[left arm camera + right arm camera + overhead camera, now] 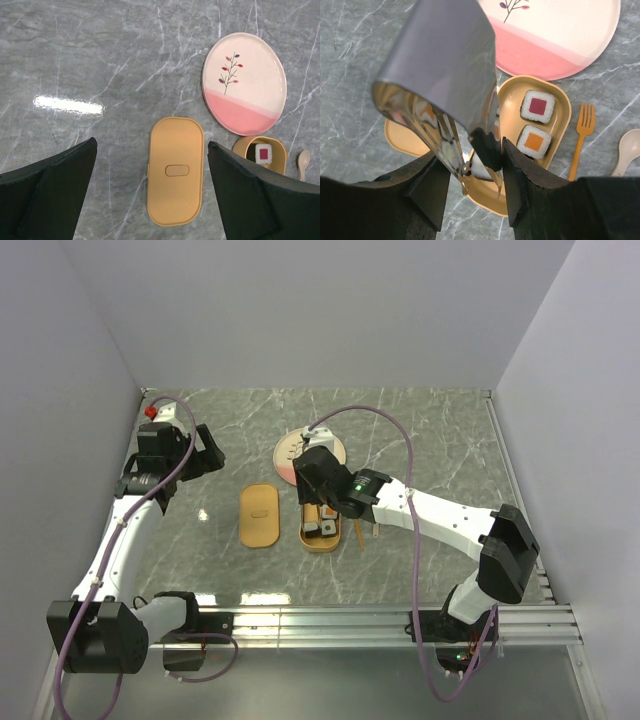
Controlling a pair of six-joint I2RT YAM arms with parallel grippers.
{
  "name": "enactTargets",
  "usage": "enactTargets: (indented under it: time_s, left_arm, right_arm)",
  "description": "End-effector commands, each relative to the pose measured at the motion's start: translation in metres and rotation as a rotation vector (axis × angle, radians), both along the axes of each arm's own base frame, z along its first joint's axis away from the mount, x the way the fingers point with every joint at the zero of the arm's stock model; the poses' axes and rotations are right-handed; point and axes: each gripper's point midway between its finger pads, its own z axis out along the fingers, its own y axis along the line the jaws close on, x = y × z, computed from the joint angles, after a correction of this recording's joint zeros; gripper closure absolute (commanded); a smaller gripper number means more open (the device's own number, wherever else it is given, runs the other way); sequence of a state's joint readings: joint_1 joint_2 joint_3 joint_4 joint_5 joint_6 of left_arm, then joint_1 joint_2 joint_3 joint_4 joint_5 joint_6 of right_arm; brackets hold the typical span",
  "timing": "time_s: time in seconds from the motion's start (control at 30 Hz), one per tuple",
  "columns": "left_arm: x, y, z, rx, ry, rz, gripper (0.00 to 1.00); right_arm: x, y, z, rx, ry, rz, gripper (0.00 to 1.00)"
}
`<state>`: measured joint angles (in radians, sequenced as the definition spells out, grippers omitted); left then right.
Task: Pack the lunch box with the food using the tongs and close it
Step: Place the food into the lunch box
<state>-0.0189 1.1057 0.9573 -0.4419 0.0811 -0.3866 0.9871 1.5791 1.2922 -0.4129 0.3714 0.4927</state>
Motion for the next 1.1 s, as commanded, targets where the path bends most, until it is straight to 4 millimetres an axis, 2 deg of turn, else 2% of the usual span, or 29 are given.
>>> enactTargets:
  time_s: [0.0,0.27,0.53,0.8,1.07]
  left_arm:
    - [-0.001,0.002,0.008,0.007,-0.032,0.006,0.00]
    - [-0.001,0.002,0.009,0.007,-0.034,0.008,0.00]
    - [-0.001,0.002,0.009,0.007,-0.034,0.006,0.01]
    - [0.000,0.000,0.009,0.001,-0.035,0.001,0.01]
    - [0.001,-0.001,0.007,-0.006,-0.033,-0.005,0.01]
  right_arm:
    - [0.007,0.012,0.027,0.051,-0.051,-0.003,0.50]
    - [0.009,0.010,0.028,0.046,-0.058,-0.012,0.49]
    - [0.014,0.002,0.042,0.056,-0.093,-0.050,0.50]
    - [0.028,-0.035,0.070,0.086,-0.160,-0.169,0.50]
    - [0.032,-0.069,0.096,0.103,-0.203,-0.255,0.50]
